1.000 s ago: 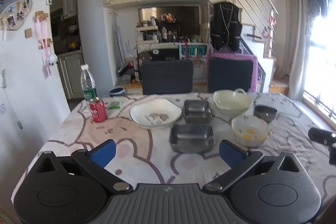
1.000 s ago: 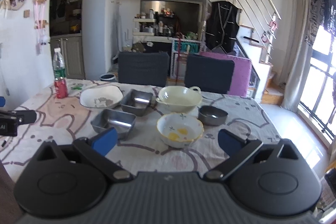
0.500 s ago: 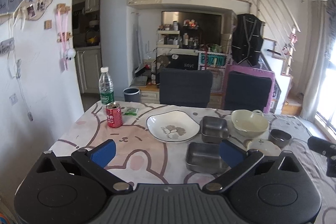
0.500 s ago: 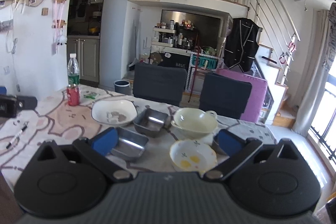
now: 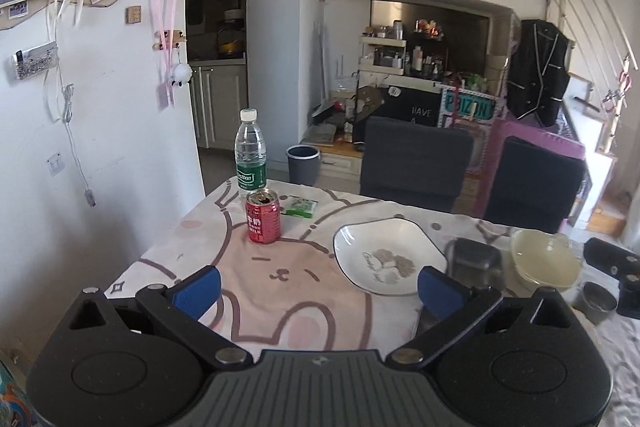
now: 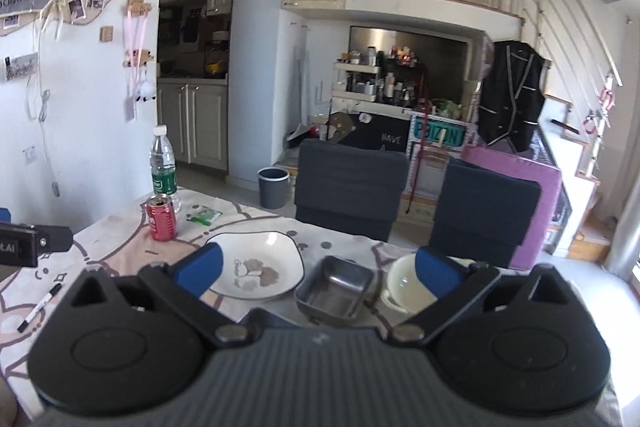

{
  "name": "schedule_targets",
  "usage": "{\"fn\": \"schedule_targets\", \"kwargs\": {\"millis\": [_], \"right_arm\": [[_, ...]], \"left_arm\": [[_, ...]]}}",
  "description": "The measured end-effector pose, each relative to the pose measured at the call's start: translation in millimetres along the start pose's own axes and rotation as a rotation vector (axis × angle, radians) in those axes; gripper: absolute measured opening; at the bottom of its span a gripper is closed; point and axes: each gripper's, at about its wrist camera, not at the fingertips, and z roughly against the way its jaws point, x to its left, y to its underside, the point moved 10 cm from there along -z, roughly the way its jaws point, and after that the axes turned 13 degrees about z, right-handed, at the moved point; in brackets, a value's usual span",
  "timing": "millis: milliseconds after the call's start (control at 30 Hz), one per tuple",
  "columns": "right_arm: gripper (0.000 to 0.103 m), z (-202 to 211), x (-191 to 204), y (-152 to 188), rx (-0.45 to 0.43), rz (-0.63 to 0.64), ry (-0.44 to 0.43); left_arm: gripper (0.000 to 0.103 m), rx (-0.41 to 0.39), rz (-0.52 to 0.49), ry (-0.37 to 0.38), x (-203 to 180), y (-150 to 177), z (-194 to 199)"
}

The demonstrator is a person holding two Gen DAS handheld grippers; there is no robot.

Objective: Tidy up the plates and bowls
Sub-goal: 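Move both grippers to the white ginkgo plate and close the right gripper on its rim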

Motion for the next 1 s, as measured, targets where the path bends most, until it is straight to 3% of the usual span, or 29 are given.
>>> {"fn": "schedule_targets", "kwargs": {"millis": [367,667,833,1000], "right_arm": [[0.103,-152,0,-18,0.083,0.008,-0.042],[0.103,-256,1,-15,0.130,0.036,-0.034],[0.103,-307,11,-6,0.177,0.010,-0.150],[0.103,-346,12,4,0.196,-0.096,-0.191]], "left_arm": [[0.103,0.088,0.009,-0.047,0,-14,-125],[0.103,0.182,0.062,-0.048,-13,0,-215],[0.103,0.232,0.091,-0.076,-12,14,-253],[0.103,0.301,0.073,-0.090,-3,33,-285]]}}
